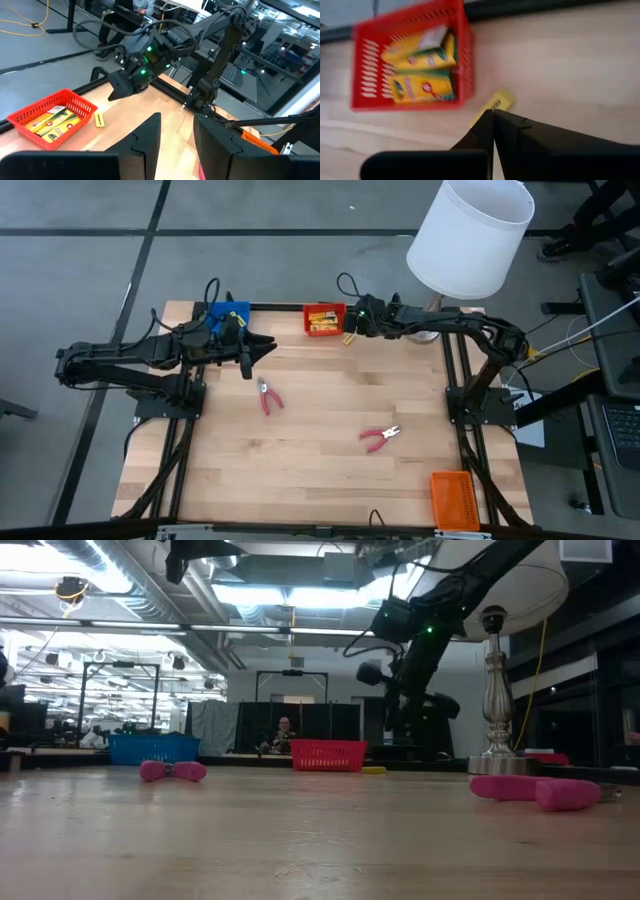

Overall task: Pick & Place School Supplies
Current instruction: Put the yellow eraser into the blue bin

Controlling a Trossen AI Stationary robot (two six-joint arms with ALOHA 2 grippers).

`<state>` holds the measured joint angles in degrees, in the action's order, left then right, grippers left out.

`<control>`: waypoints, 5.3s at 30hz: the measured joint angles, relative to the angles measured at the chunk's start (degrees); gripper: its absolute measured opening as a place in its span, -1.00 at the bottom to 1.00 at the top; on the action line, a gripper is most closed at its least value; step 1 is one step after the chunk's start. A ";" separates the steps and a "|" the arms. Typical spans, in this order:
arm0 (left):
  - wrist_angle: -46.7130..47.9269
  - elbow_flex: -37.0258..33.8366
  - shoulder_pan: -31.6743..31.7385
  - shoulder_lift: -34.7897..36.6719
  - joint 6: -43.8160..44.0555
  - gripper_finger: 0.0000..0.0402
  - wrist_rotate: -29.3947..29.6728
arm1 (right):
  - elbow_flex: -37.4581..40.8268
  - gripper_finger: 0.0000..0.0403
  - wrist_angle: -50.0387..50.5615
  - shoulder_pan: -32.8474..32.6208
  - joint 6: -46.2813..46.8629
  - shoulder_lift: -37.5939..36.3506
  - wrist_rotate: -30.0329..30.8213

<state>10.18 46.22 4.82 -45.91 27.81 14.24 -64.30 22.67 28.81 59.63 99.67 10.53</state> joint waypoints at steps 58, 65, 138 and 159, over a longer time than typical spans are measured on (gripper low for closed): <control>0.32 0.00 -4.42 0.00 4.98 -0.52 -0.37 | -0.38 -0.99 -10.42 2.60 -3.08 13.04 -9.79; 0.32 0.00 -6.58 0.01 5.07 -0.52 -0.13 | -0.40 -0.99 -9.16 -0.70 -1.52 13.00 -10.23; 12.36 0.03 -17.21 3.86 10.49 -0.28 16.19 | -23.67 0.05 20.50 -19.91 17.51 9.65 5.18; 12.32 0.04 -17.22 4.83 10.49 -0.29 15.74 | -26.94 -0.04 10.06 -17.53 22.50 13.62 -12.15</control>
<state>22.50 46.26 -12.40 -41.08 38.30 29.98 -91.24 32.73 11.28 82.13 113.29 -1.62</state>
